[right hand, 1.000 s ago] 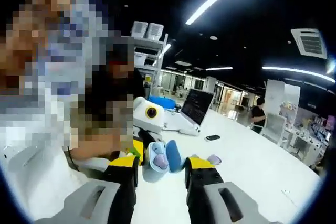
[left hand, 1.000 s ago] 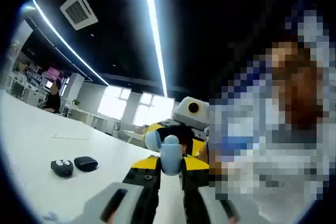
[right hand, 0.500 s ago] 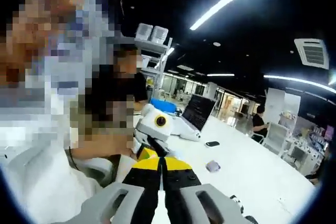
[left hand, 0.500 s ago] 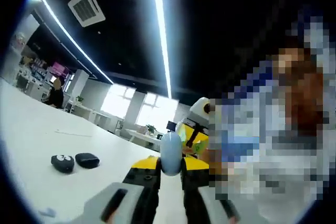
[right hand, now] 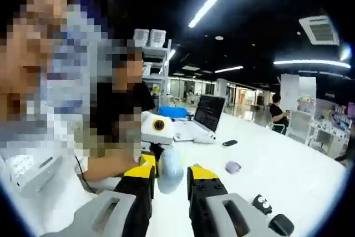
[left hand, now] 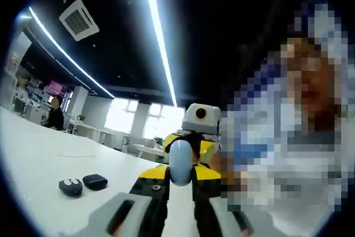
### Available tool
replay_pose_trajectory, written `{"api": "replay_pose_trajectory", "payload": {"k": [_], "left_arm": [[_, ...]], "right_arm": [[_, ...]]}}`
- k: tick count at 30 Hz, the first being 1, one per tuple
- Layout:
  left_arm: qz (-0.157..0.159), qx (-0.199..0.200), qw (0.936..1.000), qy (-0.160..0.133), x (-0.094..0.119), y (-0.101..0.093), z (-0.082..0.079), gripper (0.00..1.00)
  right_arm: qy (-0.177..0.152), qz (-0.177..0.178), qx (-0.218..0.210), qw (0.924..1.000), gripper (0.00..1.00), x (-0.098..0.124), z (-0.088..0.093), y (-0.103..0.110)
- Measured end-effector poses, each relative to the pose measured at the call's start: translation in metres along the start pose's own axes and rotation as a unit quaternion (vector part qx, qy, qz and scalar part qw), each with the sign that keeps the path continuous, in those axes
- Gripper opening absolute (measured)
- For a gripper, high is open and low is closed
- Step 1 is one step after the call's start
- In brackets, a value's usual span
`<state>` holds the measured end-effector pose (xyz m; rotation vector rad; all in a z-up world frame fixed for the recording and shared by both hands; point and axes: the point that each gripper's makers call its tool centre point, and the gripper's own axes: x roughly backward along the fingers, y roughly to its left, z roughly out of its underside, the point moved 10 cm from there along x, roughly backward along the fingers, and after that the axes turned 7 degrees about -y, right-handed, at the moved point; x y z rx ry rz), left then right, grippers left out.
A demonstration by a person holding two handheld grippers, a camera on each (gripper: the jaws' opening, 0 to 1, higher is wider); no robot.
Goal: Pick up the earbuds from the table and place the earbuds into the earbud case
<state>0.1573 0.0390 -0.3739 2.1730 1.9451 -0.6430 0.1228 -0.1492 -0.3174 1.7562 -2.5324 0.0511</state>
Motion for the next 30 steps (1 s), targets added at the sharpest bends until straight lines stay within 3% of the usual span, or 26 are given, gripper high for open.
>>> {"api": "replay_pose_trajectory", "payload": {"k": [8,14,25,30], "left_arm": [[-0.004,-0.01,0.9999,0.013,-0.002,0.002,0.002,0.17],[0.0,0.004,0.9999,0.017,-0.006,0.002,0.003,0.18],[-0.015,0.008,0.9997,0.018,-0.004,0.008,0.003,0.19],[-0.021,0.008,0.9996,0.016,0.001,0.01,-0.002,0.2]], "right_arm": [[-0.002,-0.009,-0.011,0.9999,0.17,-0.006,0.004,0.001],[-0.008,-0.022,-0.047,0.9986,0.16,-0.003,0.004,0.0],[-0.024,-0.022,-0.097,0.9948,0.15,0.004,0.006,-0.008],[-0.026,-0.014,-0.1,0.9945,0.15,0.01,0.005,-0.013]]}}
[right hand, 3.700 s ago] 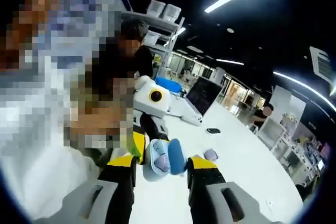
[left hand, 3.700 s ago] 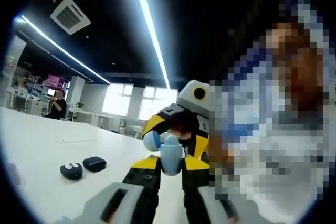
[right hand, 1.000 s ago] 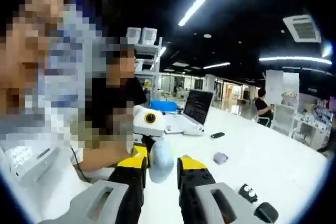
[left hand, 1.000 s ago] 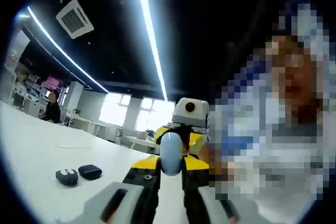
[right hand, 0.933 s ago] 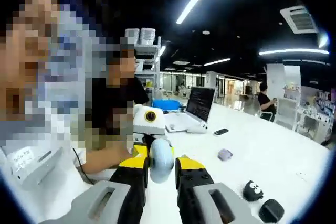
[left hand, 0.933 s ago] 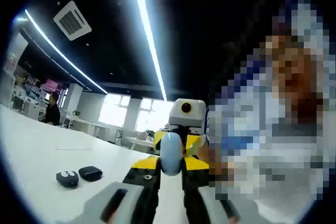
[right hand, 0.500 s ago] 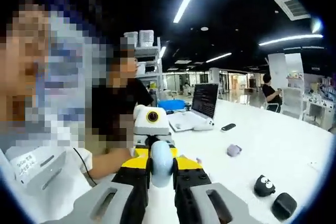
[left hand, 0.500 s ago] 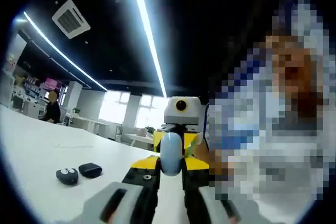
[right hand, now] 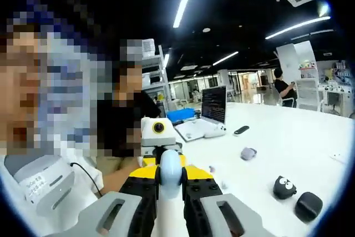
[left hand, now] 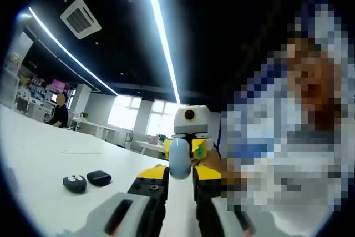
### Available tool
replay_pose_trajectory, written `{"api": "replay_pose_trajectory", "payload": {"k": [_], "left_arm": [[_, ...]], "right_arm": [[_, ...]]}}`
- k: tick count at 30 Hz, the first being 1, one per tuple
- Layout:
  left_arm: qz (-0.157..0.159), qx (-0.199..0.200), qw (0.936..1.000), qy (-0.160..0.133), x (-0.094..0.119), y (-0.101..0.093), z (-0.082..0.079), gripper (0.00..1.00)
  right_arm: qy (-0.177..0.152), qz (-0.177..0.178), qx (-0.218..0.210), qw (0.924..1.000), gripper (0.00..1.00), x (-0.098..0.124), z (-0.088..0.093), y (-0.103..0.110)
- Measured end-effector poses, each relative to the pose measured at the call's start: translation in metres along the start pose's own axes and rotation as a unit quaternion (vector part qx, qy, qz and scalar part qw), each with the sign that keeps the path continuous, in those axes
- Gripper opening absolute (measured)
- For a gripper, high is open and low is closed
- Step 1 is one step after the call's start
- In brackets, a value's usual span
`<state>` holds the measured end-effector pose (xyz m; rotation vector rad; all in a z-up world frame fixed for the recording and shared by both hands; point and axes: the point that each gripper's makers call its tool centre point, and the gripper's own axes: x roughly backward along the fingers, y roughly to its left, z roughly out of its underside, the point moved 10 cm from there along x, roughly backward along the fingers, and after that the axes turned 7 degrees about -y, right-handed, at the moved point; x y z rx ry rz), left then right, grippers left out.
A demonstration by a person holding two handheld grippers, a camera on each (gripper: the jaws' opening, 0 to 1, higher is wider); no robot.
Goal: Pick up the earbuds from the table and place the earbuds into the earbud case
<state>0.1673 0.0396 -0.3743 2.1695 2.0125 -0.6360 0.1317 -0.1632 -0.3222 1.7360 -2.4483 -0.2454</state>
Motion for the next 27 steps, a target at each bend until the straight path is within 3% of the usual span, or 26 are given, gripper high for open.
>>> {"api": "replay_pose_trajectory", "payload": {"k": [3,6,13,20,27], "left_arm": [[-0.006,-0.009,0.9999,0.001,0.012,0.001,-0.008,0.2],[-0.008,-0.003,0.9998,-0.016,0.026,0.001,-0.019,0.2],[-0.074,-0.022,0.9966,-0.029,0.061,0.002,-0.043,0.2],[-0.136,-0.054,0.988,-0.05,0.097,0.003,-0.064,0.2],[-0.157,-0.085,0.9814,-0.071,0.114,-0.003,-0.079,0.19]], "right_arm": [[-0.003,0.012,-0.002,0.9999,0.15,0.009,-0.003,-0.008],[0.0,0.03,-0.01,0.9995,0.15,0.022,-0.005,-0.02],[0.014,0.062,-0.026,0.9977,0.15,0.035,-0.006,-0.058],[0.028,0.054,-0.041,0.9973,0.15,0.007,-0.002,-0.098],[0.032,0.065,-0.033,0.9968,0.15,-0.055,0.003,-0.136]]}}
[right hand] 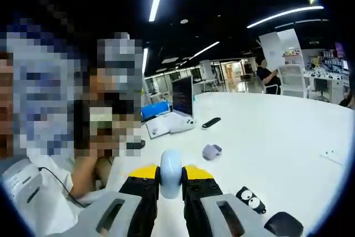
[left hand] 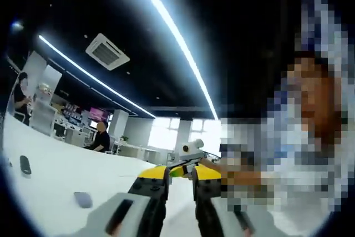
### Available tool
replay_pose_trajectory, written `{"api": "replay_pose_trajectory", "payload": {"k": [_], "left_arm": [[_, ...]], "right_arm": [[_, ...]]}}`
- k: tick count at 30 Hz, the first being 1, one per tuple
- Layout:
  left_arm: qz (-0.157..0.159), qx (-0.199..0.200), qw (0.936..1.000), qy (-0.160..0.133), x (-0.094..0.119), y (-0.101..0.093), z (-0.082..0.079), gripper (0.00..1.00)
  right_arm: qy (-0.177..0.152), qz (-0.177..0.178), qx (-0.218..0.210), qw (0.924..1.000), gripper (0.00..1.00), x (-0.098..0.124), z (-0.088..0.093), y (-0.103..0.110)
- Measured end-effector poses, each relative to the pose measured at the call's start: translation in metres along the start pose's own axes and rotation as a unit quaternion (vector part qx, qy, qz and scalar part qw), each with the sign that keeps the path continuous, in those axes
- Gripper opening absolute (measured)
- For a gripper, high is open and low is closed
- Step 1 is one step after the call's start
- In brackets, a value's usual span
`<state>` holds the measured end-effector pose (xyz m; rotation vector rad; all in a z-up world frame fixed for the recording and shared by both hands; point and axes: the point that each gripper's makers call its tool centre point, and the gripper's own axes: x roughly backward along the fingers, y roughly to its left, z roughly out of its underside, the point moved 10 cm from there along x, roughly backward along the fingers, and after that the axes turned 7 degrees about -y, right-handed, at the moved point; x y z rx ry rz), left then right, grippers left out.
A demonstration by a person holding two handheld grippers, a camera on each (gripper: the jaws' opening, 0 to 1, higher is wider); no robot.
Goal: Pick up the earbuds from the table and place the earbuds into the earbud case
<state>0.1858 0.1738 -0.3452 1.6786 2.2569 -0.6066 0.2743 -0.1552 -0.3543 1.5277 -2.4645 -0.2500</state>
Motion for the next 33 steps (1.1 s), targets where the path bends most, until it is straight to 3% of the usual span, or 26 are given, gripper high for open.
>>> {"api": "replay_pose_trajectory", "payload": {"k": [6,13,16,28,33], "left_arm": [[-0.007,-0.013,0.9999,0.007,0.005,0.001,-0.004,0.19],[-0.006,-0.017,0.9998,0.007,0.006,0.003,-0.004,0.19],[-0.006,-0.018,0.9998,0.01,0.005,0.003,-0.003,0.19],[-0.001,-0.024,0.9996,0.017,0.002,0.002,0.0,0.17],[0.004,-0.026,0.9996,0.012,0.001,0.002,-0.002,0.17]], "right_arm": [[0.018,0.005,0.006,0.9998,0.15,-0.043,0.013,-0.026],[0.041,0.012,-0.007,0.999,0.15,-0.066,0.04,-0.062],[0.055,0.025,0.007,0.9982,0.15,-0.069,0.047,-0.078],[0.098,0.02,0.067,0.9928,0.15,-0.062,0.065,-0.075],[0.093,0.027,0.034,0.9948,0.16,-0.059,0.066,-0.082]]}}
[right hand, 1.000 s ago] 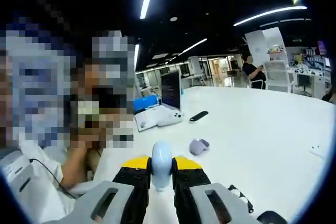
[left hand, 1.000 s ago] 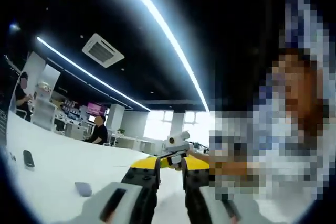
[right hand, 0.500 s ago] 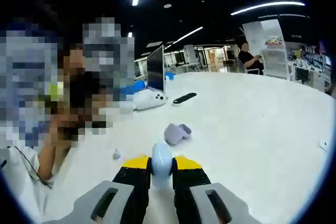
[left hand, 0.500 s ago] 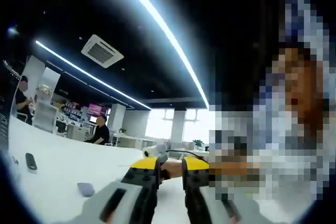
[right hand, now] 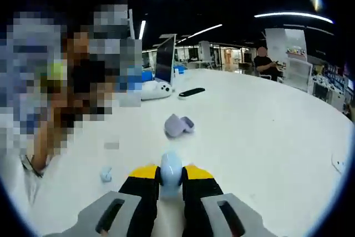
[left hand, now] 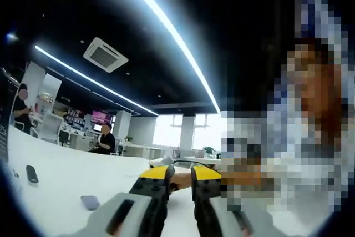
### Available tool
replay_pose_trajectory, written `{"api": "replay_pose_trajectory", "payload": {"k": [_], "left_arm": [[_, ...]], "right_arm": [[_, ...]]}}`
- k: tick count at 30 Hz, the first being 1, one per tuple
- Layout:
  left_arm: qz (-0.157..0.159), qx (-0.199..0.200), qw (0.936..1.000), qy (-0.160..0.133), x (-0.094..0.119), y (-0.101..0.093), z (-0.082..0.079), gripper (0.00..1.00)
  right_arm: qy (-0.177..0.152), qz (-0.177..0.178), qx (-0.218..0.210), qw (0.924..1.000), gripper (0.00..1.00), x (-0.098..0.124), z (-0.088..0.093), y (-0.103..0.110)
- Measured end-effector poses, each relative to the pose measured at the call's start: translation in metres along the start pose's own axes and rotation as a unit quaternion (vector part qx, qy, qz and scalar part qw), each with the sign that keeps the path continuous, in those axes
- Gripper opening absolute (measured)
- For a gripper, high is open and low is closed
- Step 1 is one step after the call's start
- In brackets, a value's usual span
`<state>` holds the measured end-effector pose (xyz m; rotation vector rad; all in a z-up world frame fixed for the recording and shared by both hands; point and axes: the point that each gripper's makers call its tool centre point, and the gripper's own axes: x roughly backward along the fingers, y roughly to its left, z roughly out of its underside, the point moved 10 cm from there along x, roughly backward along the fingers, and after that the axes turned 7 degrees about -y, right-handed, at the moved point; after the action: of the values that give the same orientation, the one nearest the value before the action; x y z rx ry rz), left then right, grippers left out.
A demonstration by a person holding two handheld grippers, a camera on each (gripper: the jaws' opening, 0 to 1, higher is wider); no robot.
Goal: Pick up the earbuds from the table and place the earbuds into the earbud case
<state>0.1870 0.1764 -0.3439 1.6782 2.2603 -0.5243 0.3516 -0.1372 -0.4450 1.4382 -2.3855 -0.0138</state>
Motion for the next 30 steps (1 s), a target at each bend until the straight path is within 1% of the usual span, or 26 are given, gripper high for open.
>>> {"api": "replay_pose_trajectory", "payload": {"k": [1,3,5,7,9,12,16,17,19,20,21,22,23,25,26,27,28,30], "left_arm": [[0.0,0.003,1.0,0.001,-0.001,0.0,0.001,0.17],[-0.002,0.008,1.0,0.003,-0.003,0.001,0.003,0.17],[-0.001,0.014,0.9999,0.007,-0.005,0.002,0.006,0.17],[0.0,0.017,0.9998,0.01,-0.007,0.002,0.008,0.17],[0.001,0.018,0.9997,0.014,-0.007,0.0,0.009,0.17],[0.0,0.018,0.9997,0.016,-0.007,0.0,0.009,0.17],[-0.005,0.019,0.9997,0.015,-0.005,0.001,0.009,0.17],[-0.008,0.019,0.9997,0.016,-0.005,0.002,0.009,0.17],[-0.016,0.02,0.9995,0.018,-0.004,0.003,0.009,0.17],[-0.018,0.021,0.9994,0.019,-0.004,0.004,0.009,0.17],[-0.02,0.021,0.9994,0.02,-0.004,0.005,0.009,0.17],[-0.022,0.021,0.9993,0.02,-0.004,0.006,0.009,0.17],[-0.025,0.023,0.9992,0.02,-0.004,0.006,0.01,0.17],[-0.031,0.024,0.999,0.021,-0.004,0.007,0.01,0.17],[-0.036,0.024,0.9988,0.024,-0.005,0.008,0.012,0.17],[-0.043,0.022,0.9984,0.03,-0.004,0.009,0.013,0.17],[-0.059,0.005,0.9977,0.033,-0.004,0.011,0.013,0.17],[-0.082,-0.017,0.9957,0.039,-0.004,0.013,0.012,0.17]], "right_arm": [[-0.002,0.002,-0.004,1.0,0.17,0.001,0.0,-0.001],[-0.007,0.007,-0.007,0.9999,0.24,0.002,-0.002,-0.002],[-0.015,0.012,-0.009,0.9998,0.27,0.004,-0.004,-0.003],[-0.024,0.017,-0.009,0.9995,0.27,0.007,-0.01,-0.004],[-0.042,0.023,-0.012,0.9988,0.29,0.014,-0.016,-0.003],[-0.054,0.021,-0.017,0.9982,0.31,0.024,-0.021,0.001],[-0.079,0.026,-0.009,0.9965,0.31,0.043,-0.029,0.015],[-0.089,0.028,-0.008,0.9956,0.3,0.049,-0.031,0.017],[-0.11,0.031,-0.009,0.9934,0.3,0.064,-0.032,0.029],[-0.131,0.037,-0.011,0.9906,0.3,0.071,-0.032,0.034],[-0.159,0.046,-0.027,0.9858,0.29,0.076,-0.03,0.039],[-0.166,0.049,-0.039,0.9842,0.29,0.082,-0.024,0.045],[-0.162,0.05,-0.034,0.985,0.29,0.086,-0.017,0.051],[-0.172,0.054,-0.034,0.983,0.29,0.092,-0.006,0.06],[-0.172,0.056,-0.035,0.9828,0.29,0.094,0.001,0.065],[-0.168,0.061,-0.026,0.9836,0.29,0.095,0.008,0.07],[-0.163,0.069,-0.008,0.9841,0.29,0.097,0.015,0.074],[-0.165,0.073,-0.01,0.9835,0.29,0.097,0.028,0.082]]}}
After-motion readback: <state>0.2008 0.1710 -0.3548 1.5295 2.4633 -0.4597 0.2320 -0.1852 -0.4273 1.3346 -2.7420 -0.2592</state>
